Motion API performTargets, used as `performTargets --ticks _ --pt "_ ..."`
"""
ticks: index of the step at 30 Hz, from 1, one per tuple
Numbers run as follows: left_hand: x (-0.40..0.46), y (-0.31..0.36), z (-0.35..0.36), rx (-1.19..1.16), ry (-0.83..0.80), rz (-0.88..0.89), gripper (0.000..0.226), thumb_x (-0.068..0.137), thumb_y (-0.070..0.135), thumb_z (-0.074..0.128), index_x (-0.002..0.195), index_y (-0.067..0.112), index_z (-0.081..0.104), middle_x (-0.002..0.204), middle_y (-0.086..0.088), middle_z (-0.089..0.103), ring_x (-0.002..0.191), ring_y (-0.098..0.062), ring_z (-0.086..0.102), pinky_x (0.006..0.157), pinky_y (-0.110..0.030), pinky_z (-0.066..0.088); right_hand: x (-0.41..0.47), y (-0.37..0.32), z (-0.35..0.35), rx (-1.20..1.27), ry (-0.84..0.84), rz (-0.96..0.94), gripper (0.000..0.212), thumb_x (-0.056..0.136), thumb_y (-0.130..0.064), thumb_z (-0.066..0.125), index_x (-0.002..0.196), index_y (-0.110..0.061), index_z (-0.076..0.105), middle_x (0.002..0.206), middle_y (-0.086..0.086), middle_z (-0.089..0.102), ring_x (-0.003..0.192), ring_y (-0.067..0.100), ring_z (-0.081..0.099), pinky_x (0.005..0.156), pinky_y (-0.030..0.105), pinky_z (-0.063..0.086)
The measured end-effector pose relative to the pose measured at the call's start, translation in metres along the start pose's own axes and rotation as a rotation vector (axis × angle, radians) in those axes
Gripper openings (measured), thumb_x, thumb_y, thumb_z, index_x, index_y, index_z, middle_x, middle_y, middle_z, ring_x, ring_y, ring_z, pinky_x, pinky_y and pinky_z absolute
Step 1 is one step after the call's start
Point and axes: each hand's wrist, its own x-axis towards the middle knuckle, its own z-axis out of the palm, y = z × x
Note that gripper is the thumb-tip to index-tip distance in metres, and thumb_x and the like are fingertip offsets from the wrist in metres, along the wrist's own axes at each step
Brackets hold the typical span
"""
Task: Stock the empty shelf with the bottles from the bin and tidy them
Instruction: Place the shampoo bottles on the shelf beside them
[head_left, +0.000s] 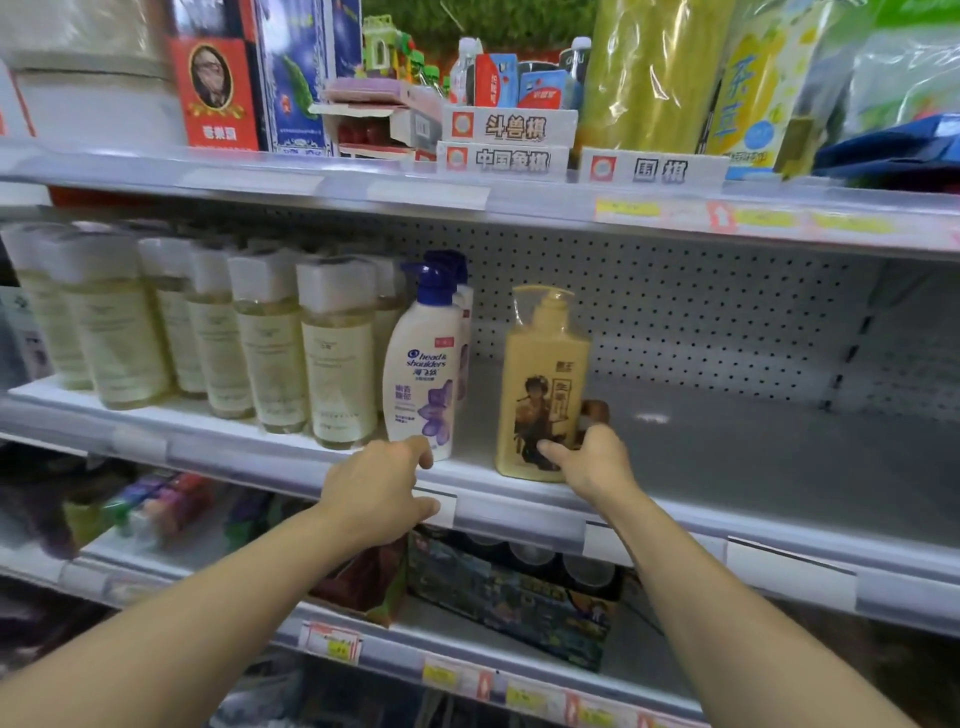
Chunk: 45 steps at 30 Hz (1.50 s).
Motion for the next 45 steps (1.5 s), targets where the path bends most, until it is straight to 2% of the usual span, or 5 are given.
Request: performTargets --ticks 8,27,35,41,45 --pt "-0.003 -0.01 0.0 0.011 0.011 -0.058 0.042 0.083 0.045 0.066 0.117 0.028 0.049 0.109 0.007 0.059 0.1 -0.017 0.057 0.081 -0.033 0.049 0.024 -0.016 0.043 -0.047 0.058 -0.054 0.047 0.083 -0.026 0.07 0.11 -0.017 0.033 0.114 0.01 0.059 0.097 0.03 0.06 0.081 0.043 0.054" --pt "-0.004 -0.012 0.006 0.081 0.009 -0.076 0.043 0.084 0.044 0.064 0.12 0.027 0.046 0.114 0.003 0.059 0.105 -0.019 0.056 0.085 -0.036 0.048 0.065 -0.026 0.06 -0.218 0.2 0.072 0.06 0.087 -0.029 0.065 0.131 -0.002 0.036 0.132 0.019 0.042 0.12 0.036 0.047 0.09 0.043 0.045" --pt "-0.008 -0.018 0.019 0.099 -0.012 -0.089 0.043 0.085 0.043 0.063 0.122 0.028 0.047 0.114 0.005 0.061 0.108 -0.019 0.056 0.077 -0.032 0.044 0.062 -0.018 0.06 -0.399 0.141 -0.024 0.036 0.093 -0.025 0.054 0.122 -0.006 0.046 0.124 0.017 0.052 0.114 0.035 0.051 0.089 0.041 0.046" --pt "-0.019 -0.02 0.027 0.086 -0.047 -0.094 0.046 0.084 0.044 0.065 0.122 0.026 0.048 0.113 0.004 0.06 0.106 -0.019 0.057 0.078 -0.033 0.044 0.014 -0.022 0.039 -0.532 0.048 -0.237 0.047 0.086 -0.028 0.065 0.124 -0.008 0.045 0.121 0.015 0.051 0.113 0.033 0.047 0.088 0.04 0.048" --pt "-0.03 -0.021 0.031 0.052 -0.077 -0.079 0.041 0.084 0.042 0.066 0.117 0.025 0.049 0.11 0.002 0.061 0.101 -0.018 0.059 0.081 -0.034 0.048 -0.036 -0.026 0.027 -0.582 -0.09 -0.336 0.064 0.086 -0.035 0.066 0.138 -0.012 0.037 0.136 0.012 0.044 0.127 0.03 0.035 0.101 0.041 0.039"
